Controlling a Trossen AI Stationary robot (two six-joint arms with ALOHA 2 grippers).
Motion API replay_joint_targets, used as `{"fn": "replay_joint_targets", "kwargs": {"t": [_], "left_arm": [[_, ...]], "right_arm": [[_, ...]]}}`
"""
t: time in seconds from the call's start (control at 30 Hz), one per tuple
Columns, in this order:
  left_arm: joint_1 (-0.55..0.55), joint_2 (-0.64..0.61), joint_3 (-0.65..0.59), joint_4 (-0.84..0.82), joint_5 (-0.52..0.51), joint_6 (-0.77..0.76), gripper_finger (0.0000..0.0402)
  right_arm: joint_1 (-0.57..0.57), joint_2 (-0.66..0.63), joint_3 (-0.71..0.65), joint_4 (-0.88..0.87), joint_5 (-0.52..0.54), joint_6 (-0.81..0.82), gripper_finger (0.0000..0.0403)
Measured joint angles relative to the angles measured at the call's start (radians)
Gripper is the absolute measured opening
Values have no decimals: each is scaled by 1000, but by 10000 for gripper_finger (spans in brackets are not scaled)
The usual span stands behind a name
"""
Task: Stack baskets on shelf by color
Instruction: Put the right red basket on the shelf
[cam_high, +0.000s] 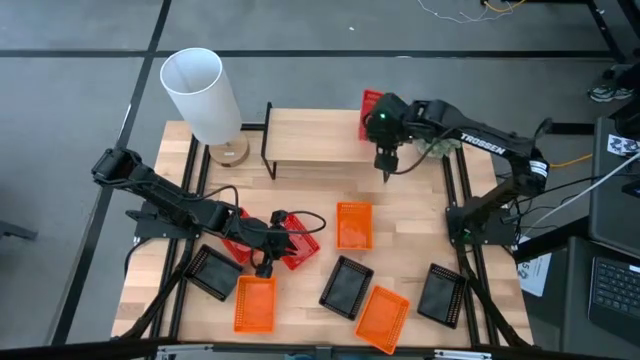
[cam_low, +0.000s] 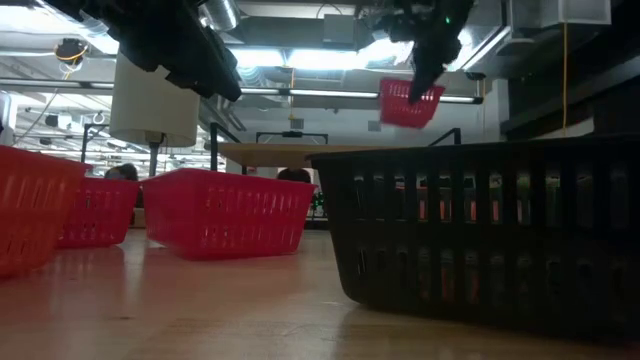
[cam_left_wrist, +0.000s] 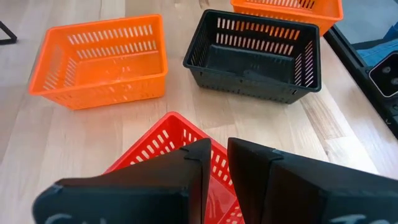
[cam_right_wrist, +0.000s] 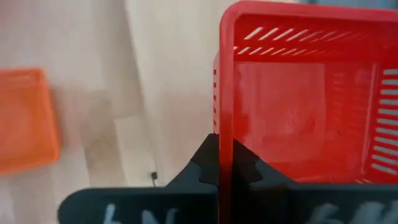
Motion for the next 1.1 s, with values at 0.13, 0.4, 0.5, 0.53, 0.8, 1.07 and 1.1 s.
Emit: {"fn": "replay_joint_targets", "kwargs": {"t": [0.13, 0.4, 0.5, 0.53, 0.8, 1.07, 1.1], "left_arm": [[0, 0, 0, 0, -2, 1, 47], [0, 0, 0, 0, -48, 0, 47], [0, 0, 0, 0, -48, 0, 47], [0, 0, 0, 0, -48, 0, 47], [0, 0, 0, 0, -48, -1, 47], [0, 0, 0, 0, -48, -1, 47], [0, 0, 0, 0, -48, -1, 47]], "right_arm": [[-25, 1, -65, 2, -93, -124, 0], [-42, 1, -170, 53, -104, -128, 0], [-42, 1, -177, 82, -105, -126, 6], [-42, 1, -177, 86, -106, -126, 9], [-42, 1, -160, 96, -106, -123, 58], [-27, 1, -6, -19, -106, -66, 100], [-23, 1, 19, -44, -107, -44, 101]]}}
